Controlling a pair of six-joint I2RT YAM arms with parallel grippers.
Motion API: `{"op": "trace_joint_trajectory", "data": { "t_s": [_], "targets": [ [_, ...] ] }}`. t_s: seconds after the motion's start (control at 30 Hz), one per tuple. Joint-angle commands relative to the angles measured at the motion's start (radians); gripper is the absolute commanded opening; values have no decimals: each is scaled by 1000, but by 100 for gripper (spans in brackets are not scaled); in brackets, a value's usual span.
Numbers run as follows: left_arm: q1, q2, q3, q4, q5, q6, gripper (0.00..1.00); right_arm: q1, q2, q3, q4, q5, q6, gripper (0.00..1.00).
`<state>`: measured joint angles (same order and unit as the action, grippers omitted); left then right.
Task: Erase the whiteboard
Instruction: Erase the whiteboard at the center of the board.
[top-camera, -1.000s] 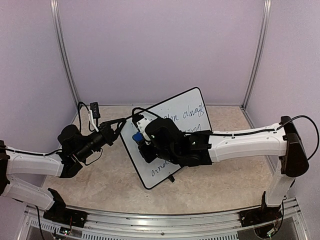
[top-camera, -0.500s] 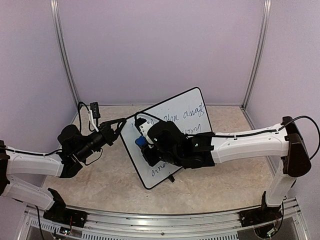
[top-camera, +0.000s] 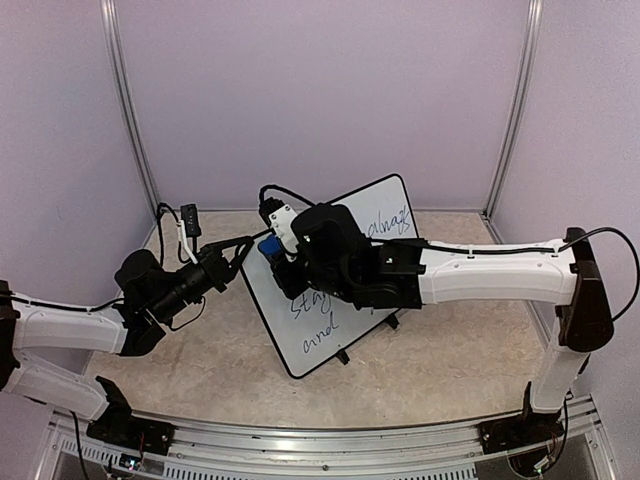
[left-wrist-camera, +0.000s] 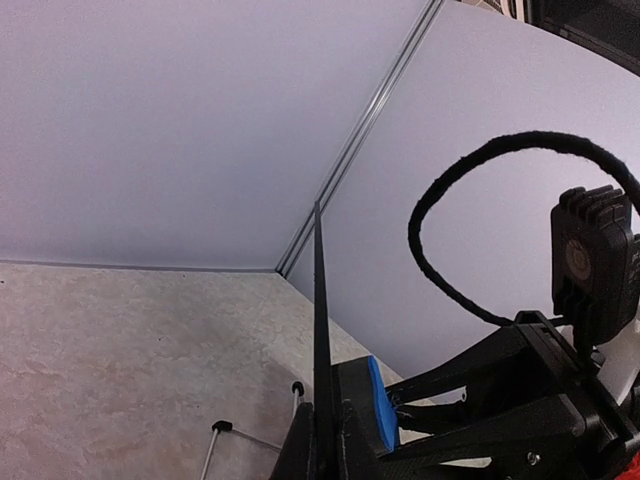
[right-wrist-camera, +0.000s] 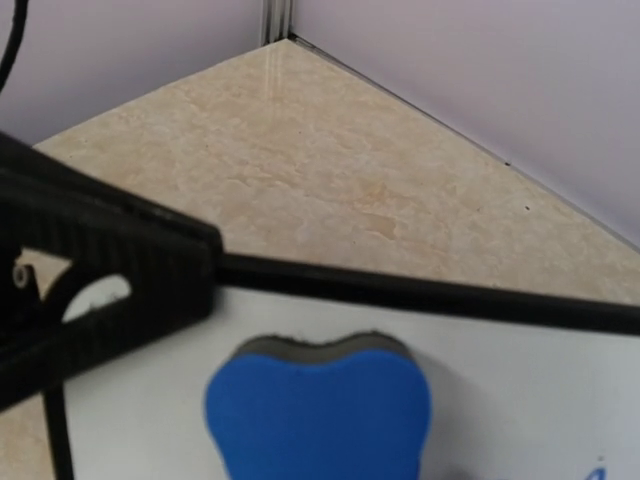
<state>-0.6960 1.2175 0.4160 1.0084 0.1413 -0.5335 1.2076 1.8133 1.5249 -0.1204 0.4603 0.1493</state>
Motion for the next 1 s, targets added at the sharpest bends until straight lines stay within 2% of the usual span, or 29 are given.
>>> {"op": "trace_joint_trajectory", "data": {
  "t_s": [0.0,0.37,0.97],
  "targets": [
    [-25,1,9,28,88,21,0,-10,21,-31,-5,-18,20,24],
    [-25,-4,6,32,88,21,0,-10,-91,-280,30,-18,130,23],
    [-25,-1,4,38,91,20,0,-56,-17,-65,47,-56,4,23]
  ]
}}
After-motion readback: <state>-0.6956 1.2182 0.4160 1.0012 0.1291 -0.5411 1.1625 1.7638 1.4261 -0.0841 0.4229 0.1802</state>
